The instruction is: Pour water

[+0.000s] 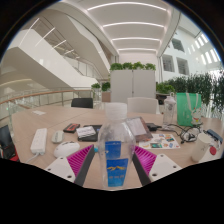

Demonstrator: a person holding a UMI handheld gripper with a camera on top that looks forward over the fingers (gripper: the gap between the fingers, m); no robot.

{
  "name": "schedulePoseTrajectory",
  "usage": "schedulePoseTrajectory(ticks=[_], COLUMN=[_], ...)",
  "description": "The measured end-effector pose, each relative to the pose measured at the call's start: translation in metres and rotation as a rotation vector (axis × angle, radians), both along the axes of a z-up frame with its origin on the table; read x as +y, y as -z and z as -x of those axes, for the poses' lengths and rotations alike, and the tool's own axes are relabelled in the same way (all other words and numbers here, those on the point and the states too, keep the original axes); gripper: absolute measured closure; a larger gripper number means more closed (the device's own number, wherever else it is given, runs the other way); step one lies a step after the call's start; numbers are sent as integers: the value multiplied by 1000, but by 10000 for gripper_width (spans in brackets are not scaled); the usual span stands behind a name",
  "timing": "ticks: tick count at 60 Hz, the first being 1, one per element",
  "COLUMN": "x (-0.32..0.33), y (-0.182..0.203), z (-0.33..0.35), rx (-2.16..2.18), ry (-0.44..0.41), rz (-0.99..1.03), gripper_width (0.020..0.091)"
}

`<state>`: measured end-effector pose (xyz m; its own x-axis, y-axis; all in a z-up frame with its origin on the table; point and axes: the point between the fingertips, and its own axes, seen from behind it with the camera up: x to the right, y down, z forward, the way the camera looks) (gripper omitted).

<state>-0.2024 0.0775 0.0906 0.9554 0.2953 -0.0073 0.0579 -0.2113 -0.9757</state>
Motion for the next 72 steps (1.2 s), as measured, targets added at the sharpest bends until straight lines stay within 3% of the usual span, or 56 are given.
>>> schedulePoseTrajectory(ticks=[3, 5, 10, 17, 28, 37, 50, 54, 64, 71, 72], x=[17, 24, 34, 33, 35, 47, 82, 103, 109, 100, 108], y=[2, 9, 10, 13, 21, -36, -132, -122, -86, -98, -106], z=[-1, -2, -7, -1, -5, -14, -106, -144, -204, -225, -215], rx=[-15, -38, -20, -13, 73, 358, 1035, 1289, 1820, 2097, 2112], ry=[15, 28, 59, 39, 34, -13, 42, 45, 142, 97, 158], rz=[-10, 1, -3, -3, 158, 234, 363, 408, 555, 553, 540], gripper_width=[410, 606, 613, 634, 696, 719, 720, 720, 722, 722, 721])
